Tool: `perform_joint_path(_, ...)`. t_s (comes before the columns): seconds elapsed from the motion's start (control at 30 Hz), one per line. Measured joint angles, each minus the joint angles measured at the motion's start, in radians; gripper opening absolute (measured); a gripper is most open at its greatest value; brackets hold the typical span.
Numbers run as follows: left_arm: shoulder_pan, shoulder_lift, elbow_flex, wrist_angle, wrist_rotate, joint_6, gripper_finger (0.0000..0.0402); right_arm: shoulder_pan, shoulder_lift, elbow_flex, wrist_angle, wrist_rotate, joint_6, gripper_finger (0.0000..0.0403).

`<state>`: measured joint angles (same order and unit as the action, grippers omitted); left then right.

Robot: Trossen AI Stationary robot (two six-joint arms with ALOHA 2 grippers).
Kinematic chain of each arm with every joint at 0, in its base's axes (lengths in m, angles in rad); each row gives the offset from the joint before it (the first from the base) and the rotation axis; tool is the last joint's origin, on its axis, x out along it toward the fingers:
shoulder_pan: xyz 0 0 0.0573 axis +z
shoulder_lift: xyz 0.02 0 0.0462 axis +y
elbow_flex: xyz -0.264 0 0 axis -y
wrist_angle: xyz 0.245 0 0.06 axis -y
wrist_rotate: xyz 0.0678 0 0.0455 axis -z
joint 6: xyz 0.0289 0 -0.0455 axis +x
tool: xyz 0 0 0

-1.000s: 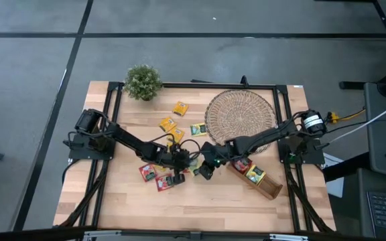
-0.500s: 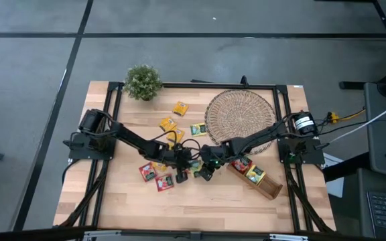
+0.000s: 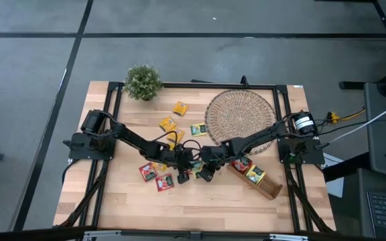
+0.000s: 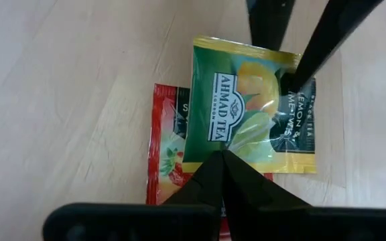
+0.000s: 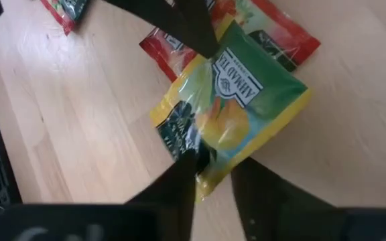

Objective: Pick & Place Tea
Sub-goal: Put the bottom yellow tea bag into the middle slot of the wooden organizer

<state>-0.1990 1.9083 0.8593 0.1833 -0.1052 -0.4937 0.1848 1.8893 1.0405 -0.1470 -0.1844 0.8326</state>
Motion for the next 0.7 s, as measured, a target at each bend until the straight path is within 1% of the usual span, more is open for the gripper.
perform_joint_path(0.13, 0.0, -0.005, -0.001, -0.002, 0.0, 0.022, 0.0002, 0.0, 0.0, 0.0, -0.001, -0.008, -0.004, 0.0022)
perform_joint_path(0.17, 0.0, -0.013, -0.001, -0.006, 0.0, 0.029, 0.0002, 0.0, 0.0, 0.0, -0.001, -0.013, -0.008, 0.0012)
perform_joint_path(0.37, 0.006, -0.057, -0.003, -0.066, 0.003, 0.085, 0.0023, -0.001, -0.002, 0.002, -0.002, -0.013, -0.014, 0.0009)
perform_joint_path(0.53, 0.006, -0.154, -0.01, -0.185, -0.012, 0.137, 0.0051, 0.002, -0.003, 0.032, -0.05, -0.032, -0.038, 0.0007)
perform_joint_path(0.7, 0.006, -0.268, -0.008, -0.248, -0.034, 0.194, 0.008, 0.0, -0.004, 0.117, -0.166, -0.029, -0.14, 0.0004)
